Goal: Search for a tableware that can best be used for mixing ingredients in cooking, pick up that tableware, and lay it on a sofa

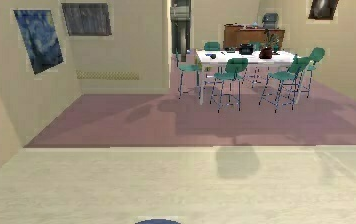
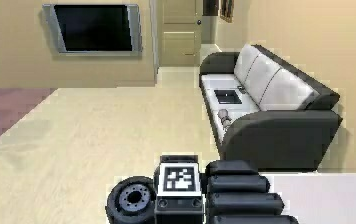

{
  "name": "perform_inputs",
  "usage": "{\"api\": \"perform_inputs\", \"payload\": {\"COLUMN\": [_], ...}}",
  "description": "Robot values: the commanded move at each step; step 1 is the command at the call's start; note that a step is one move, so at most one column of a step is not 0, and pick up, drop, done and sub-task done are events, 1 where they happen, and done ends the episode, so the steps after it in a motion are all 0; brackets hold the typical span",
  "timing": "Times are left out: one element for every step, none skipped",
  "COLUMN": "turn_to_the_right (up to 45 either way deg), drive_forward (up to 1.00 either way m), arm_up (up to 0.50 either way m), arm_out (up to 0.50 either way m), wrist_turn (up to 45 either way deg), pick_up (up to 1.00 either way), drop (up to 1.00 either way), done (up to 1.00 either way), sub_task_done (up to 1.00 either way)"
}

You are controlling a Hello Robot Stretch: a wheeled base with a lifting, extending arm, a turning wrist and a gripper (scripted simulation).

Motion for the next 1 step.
{"api": "perform_inputs", "payload": {"turn_to_the_right": [0.0], "drive_forward": [0.1], "arm_up": [0.0], "arm_out": [0.0], "wrist_turn": [0.0], "pick_up": [0.0], "drop": [0.0], "done": [0.0], "sub_task_done": [0.0]}}
